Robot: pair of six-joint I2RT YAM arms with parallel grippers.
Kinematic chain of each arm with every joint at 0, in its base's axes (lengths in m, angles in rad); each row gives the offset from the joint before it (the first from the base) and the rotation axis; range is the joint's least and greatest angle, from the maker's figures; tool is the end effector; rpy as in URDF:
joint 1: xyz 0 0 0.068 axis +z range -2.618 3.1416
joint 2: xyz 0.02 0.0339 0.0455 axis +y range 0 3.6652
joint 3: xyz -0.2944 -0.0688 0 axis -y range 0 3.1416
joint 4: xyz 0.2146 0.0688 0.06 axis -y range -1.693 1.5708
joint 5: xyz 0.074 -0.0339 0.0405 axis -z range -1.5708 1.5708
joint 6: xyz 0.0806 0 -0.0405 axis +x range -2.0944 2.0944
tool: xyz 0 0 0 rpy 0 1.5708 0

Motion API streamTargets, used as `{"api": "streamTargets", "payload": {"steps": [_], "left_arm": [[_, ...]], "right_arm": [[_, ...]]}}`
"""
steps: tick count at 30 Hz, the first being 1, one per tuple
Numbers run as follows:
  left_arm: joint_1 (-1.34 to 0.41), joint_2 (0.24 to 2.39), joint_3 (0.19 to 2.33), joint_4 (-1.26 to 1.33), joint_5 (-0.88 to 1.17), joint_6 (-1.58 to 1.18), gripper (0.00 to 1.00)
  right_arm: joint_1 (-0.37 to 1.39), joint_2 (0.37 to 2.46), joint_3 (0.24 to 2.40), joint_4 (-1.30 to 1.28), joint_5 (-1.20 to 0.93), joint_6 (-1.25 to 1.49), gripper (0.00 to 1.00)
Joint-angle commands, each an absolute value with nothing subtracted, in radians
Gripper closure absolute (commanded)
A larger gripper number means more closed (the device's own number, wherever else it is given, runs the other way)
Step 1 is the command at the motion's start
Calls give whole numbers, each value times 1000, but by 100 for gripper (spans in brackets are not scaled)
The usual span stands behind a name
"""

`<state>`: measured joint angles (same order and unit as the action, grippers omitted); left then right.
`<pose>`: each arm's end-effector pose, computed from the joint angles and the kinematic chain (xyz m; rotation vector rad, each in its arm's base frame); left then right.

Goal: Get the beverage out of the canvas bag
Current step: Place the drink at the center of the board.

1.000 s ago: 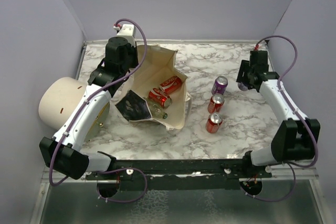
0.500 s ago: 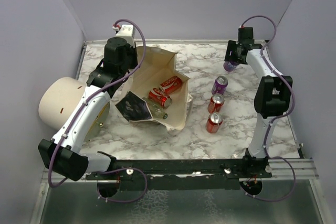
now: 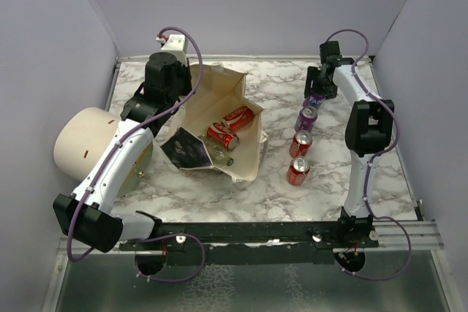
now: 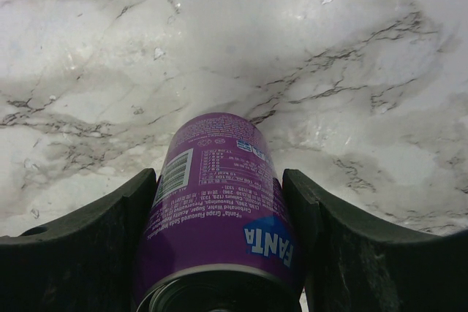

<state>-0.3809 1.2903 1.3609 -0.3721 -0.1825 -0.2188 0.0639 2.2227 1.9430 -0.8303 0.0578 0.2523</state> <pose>0.2790 -0.0960 0.4259 0.0258 1.8741 -0.2432 0.4894 0.0267 0.2076 0.2699 2.6640 0.0224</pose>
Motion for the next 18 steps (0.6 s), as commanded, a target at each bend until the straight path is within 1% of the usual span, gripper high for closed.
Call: {"api": "streamTargets", "payload": {"steps": [1, 4, 5, 6, 7, 9, 11, 15, 18], "left_arm": [[-377, 1264, 1367, -303, -165, -226, 100], [-377, 1262, 1368, -306, -159, -221, 100], [-377, 1261, 1369, -306, -159, -221, 100], [-377, 1261, 1370, -306, -158, -220, 100], [-377, 1259, 1369, -306, -155, -220, 100], [-377, 1258, 1368, -305, -155, -219, 100], [-377, 1257, 1365, -302, -158, -217, 100], [-378, 1252, 1362, -297, -156, -210, 100], [-377, 1245, 1359, -291, -157, -213, 100]], "right_arm": [[87, 2226, 1971, -853, 44, 276, 86], [89, 2232, 1974, -843, 34, 273, 77], [89, 2235, 1982, -846, 35, 272, 71], [88, 2240, 1992, -852, 35, 271, 62], [88, 2243, 2001, -859, 35, 269, 57], [89, 2244, 2006, -866, 34, 263, 40], [89, 2241, 2009, -867, 32, 256, 28], [89, 2235, 2049, -897, 36, 246, 16], [89, 2205, 2073, -906, 34, 235, 11]]}}
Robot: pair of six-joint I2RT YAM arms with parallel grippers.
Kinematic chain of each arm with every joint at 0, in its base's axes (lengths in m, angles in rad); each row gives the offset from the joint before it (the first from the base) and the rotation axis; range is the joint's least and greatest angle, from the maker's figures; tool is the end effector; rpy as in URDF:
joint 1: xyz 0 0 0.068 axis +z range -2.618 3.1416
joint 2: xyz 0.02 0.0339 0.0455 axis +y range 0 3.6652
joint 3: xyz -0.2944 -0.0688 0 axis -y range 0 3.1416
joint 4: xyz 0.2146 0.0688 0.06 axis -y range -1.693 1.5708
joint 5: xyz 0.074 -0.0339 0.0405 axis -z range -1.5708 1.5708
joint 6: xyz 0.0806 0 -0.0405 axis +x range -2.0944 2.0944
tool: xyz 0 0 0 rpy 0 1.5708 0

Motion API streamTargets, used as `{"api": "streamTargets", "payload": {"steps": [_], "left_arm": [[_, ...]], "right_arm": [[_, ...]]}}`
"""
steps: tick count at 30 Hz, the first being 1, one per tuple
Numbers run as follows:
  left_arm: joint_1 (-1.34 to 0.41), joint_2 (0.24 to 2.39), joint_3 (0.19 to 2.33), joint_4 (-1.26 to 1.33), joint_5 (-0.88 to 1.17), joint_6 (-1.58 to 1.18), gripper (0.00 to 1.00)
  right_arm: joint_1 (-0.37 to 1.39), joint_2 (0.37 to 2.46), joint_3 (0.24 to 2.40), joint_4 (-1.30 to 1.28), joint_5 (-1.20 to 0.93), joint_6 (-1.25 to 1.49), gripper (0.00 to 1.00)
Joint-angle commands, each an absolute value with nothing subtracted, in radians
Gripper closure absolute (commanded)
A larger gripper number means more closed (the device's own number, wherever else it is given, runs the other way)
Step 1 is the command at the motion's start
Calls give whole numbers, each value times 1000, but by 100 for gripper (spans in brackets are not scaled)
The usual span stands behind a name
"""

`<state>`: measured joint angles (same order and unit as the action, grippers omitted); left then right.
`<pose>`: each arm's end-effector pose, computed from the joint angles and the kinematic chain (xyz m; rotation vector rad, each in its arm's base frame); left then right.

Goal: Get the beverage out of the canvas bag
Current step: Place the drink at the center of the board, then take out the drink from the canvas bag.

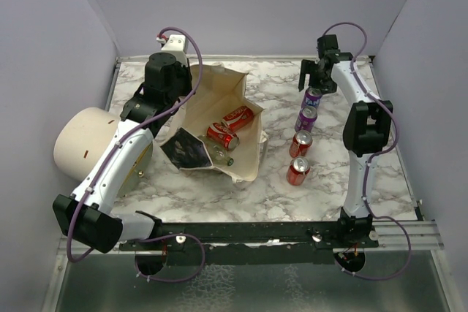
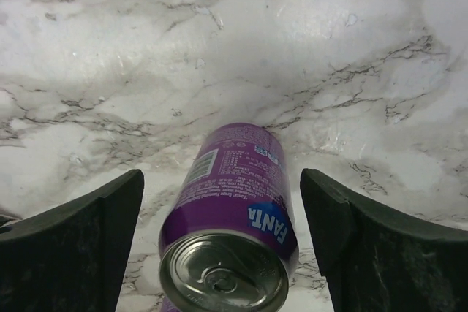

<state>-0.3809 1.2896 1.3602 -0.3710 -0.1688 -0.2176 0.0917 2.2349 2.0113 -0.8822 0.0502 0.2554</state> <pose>0.2786 -0.0970 0.4259 0.0363 1.8743 -0.2553 0.4916 0.0411 0.2182 0.2345 2.6645 0.0432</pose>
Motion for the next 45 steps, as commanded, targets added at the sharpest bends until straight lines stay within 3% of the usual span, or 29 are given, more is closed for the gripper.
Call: {"api": "streamTargets", "payload": {"steps": [1, 5, 12, 17, 24, 31, 36, 40, 45], "left_arm": [[-378, 1243, 1359, -289, -156, -213, 100], [-377, 1237, 1359, -283, -152, -209, 100], [-377, 1232, 1325, -262, -131, -209, 100], [-377, 1223, 1315, -247, -111, -215, 100], [-377, 1230, 1316, -245, -119, -210, 100], [-376, 1232, 1311, -246, -123, -213, 100], [-377, 1230, 1312, -251, -127, -206, 100], [-376, 1230, 1316, -255, -129, -199, 100], [-376, 1229, 1317, -251, -125, -195, 100]], "right_arm": [[89, 2192, 2084, -913, 31, 234, 10], [88, 2087, 2034, -887, -33, 220, 8], [89, 1787, 1714, -660, -216, 201, 7], [114, 1594, 1564, -463, -468, 73, 9], [433, 1459, 1512, -423, -664, -186, 15], [680, 1391, 1332, -219, -628, -205, 24], [821, 1494, 1364, -306, -457, -382, 30], [839, 1581, 1373, -311, -251, -360, 36], [839, 1660, 1353, -305, -196, -387, 43]]}}
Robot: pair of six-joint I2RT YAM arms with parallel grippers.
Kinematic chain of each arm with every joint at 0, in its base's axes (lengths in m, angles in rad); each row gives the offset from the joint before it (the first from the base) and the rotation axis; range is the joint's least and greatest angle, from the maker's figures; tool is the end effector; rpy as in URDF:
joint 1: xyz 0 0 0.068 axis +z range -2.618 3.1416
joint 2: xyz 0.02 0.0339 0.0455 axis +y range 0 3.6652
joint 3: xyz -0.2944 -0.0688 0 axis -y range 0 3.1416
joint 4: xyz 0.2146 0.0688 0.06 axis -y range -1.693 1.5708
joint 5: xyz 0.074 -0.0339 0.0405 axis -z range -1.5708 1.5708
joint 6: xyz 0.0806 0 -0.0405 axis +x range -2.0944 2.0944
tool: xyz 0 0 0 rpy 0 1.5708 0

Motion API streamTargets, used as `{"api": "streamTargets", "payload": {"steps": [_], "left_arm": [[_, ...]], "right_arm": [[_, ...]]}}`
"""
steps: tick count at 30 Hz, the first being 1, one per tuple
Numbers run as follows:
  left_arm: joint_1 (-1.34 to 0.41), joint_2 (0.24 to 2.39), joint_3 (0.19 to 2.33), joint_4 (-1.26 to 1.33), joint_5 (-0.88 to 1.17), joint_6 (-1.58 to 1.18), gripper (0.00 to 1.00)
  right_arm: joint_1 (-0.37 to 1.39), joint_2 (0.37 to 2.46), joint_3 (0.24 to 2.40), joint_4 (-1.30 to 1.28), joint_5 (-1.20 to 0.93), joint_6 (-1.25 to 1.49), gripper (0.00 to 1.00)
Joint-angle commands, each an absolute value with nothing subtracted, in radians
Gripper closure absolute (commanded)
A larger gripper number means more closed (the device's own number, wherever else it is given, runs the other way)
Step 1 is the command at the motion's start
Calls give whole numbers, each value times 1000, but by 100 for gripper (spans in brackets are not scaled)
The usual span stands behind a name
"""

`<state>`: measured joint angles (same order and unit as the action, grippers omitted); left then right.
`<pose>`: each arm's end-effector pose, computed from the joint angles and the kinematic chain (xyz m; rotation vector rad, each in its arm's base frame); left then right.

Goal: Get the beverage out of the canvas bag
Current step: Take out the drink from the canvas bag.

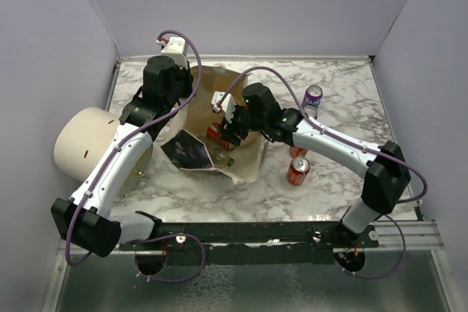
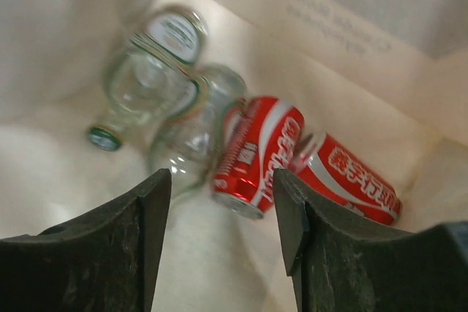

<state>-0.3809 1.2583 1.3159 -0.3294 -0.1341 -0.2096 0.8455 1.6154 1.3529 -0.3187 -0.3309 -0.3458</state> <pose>0.2718 -0.0973 0.4246 0.0642 1.8488 -0.2896 0.2335 0.3029 0.3274 -1.3842 1.6926 0.6429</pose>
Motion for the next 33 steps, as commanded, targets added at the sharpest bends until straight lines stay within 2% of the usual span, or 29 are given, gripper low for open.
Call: {"api": "streamTargets", "payload": {"steps": [1, 6, 16, 24, 33], "left_arm": [[-376, 1231, 1319, -251, -121, -191, 100], [-376, 1233, 1324, -255, -115, -192, 100], [-376, 1233, 1324, -261, -118, -195, 100], [-376, 1235, 1325, -268, -121, -195, 100], [-376, 1241, 1331, -264, -107, -199, 100]], "right_arm": [[839, 1676, 1350, -303, -192, -392, 43], [840, 1774, 1384, -327, -161, -381, 40], [841, 1876, 1376, -271, -70, -285, 26], [840, 1956, 1390, -310, -8, -281, 25], [841, 2025, 1459, -290, -44, -263, 23]]}}
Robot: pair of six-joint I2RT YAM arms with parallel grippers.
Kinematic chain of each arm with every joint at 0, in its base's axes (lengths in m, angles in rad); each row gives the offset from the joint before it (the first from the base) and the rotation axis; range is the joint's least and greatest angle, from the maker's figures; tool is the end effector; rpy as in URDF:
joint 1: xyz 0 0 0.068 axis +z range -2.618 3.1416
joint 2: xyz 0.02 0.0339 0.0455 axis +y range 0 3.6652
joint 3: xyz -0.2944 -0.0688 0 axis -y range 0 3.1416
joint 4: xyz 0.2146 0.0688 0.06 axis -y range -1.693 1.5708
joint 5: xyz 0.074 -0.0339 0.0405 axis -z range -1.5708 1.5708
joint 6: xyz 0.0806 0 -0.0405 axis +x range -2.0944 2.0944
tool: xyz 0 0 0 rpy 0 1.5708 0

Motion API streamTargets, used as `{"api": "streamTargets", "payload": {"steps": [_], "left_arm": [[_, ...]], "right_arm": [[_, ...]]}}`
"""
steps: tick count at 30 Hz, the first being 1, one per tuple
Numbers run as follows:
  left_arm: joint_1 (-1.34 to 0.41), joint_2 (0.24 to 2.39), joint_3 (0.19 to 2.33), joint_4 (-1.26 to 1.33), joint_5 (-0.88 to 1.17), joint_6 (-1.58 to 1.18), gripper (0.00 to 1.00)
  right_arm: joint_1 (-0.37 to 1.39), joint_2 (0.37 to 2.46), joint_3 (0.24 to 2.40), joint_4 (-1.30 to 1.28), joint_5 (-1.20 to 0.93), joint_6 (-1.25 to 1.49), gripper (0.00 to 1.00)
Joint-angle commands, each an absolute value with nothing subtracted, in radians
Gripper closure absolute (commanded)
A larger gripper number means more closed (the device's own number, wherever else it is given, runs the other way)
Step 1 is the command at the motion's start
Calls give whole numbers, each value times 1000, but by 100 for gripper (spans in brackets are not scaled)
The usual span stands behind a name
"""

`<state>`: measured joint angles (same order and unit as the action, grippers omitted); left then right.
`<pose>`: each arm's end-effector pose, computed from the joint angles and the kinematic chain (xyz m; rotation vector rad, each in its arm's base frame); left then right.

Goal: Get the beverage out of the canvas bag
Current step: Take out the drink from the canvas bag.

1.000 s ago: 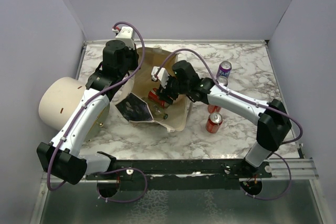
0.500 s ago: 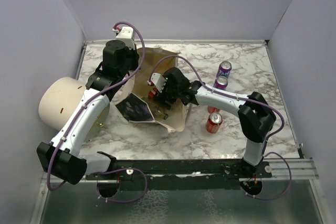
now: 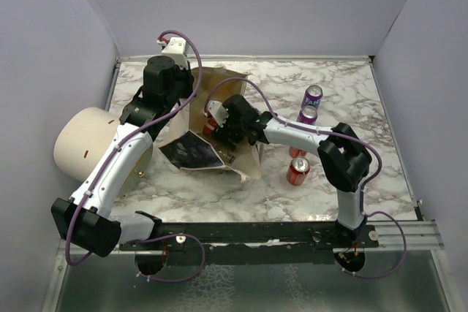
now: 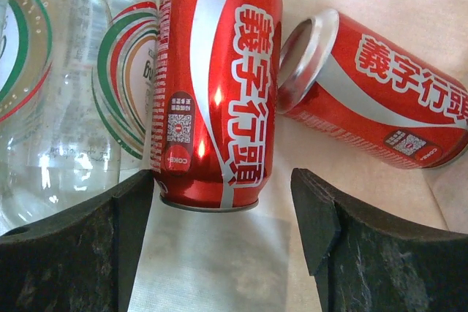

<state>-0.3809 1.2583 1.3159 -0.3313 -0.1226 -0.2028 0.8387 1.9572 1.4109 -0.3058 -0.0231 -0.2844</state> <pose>0.2715 -0.0981 0.4243 0.0788 1.8509 -0.2948 0.2976 0.3339 0.2096 -1.3093 2.0614 0.2781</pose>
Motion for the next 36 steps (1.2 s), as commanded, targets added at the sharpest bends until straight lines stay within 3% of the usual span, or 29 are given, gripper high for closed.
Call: {"api": "streamTargets", "payload": {"steps": [1, 17, 28, 36], "left_arm": [[-377, 1241, 1332, -264, -103, -198, 100], [-378, 1245, 1337, -279, -94, -191, 100], [-378, 1241, 1346, -286, -79, -185, 100], [-378, 1252, 1350, -288, -58, -198, 100]], "right_arm": [[845, 2026, 1470, -297, -37, -263, 23], [892, 1793, 1438, -400, 39, -142, 23], [902, 2011, 1674, -477, 144, -129, 27], [902, 2087, 1665, -450, 142, -177, 31]]}}
